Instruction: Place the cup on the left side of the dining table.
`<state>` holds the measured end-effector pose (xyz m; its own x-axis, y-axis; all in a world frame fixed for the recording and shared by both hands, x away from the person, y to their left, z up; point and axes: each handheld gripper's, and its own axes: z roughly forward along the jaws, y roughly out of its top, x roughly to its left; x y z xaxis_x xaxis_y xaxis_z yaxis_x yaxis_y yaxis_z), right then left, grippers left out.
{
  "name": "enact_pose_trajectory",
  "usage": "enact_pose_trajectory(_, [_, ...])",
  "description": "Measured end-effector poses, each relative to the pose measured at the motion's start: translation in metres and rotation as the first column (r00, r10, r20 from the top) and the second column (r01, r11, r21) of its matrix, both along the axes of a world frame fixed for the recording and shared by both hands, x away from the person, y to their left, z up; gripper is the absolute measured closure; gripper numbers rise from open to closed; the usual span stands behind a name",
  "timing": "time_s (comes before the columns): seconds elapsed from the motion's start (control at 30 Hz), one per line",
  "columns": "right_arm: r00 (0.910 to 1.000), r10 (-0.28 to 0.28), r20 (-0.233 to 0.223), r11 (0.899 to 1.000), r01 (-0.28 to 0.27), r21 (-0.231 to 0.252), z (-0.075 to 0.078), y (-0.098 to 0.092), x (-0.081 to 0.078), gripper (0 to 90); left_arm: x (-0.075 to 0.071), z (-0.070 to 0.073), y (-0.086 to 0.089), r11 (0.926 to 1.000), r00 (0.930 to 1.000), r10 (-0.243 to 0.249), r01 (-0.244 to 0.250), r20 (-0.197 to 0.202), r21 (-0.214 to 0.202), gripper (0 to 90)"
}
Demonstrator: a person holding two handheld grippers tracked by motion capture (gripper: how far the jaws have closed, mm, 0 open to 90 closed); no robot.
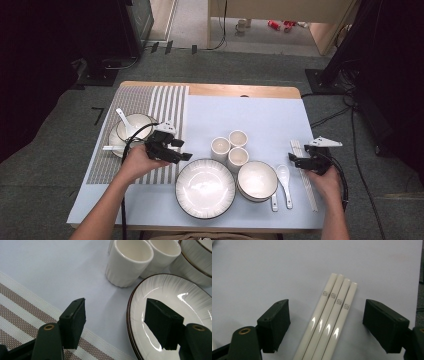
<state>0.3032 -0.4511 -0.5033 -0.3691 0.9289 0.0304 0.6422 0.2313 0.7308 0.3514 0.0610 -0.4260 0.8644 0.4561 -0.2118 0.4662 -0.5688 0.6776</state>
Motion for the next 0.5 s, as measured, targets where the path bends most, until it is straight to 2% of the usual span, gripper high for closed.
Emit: enact_pose_trajectory(0.5, [1.0,0.0,0.001,1.0,0.0,0.0,0.0,0.0001,-0.0001,21.2,0.0121,-0.0021,-0.0108,0.9994,0.9994,-0.019,0.018,-0.03,-0.029,33.9])
